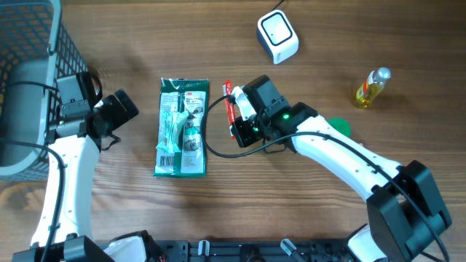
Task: Scan the item barcode
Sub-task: 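Withdraw the left gripper and raise the red tube with the right, then carry the red tube with the right gripper up to the scanner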
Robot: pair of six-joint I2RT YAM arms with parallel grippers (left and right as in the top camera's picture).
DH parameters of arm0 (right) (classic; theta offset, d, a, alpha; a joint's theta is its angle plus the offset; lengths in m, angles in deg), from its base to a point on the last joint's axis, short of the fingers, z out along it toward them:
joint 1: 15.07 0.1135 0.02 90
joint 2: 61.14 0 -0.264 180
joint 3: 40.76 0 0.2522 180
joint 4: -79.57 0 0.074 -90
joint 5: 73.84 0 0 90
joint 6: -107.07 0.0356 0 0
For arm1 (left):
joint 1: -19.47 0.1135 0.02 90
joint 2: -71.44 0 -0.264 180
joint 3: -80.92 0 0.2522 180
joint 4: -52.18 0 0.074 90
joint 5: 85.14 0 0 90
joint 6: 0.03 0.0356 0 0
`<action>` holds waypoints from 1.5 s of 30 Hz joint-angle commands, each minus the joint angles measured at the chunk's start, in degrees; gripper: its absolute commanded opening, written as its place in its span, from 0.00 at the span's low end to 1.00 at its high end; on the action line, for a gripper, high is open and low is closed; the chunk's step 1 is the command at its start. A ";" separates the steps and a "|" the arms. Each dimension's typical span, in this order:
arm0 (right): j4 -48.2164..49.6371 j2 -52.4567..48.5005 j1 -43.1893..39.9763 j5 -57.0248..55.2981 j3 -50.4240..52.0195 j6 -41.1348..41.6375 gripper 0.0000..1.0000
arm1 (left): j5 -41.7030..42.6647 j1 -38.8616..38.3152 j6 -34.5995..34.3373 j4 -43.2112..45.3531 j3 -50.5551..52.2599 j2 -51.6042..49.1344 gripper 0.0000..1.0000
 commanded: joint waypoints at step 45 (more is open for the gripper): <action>-12.13 -15.43 -10.36 -50.93 -36.79 -59.80 0.04 | -0.96 0.26 0.90 0.00 -0.55 -0.59 1.00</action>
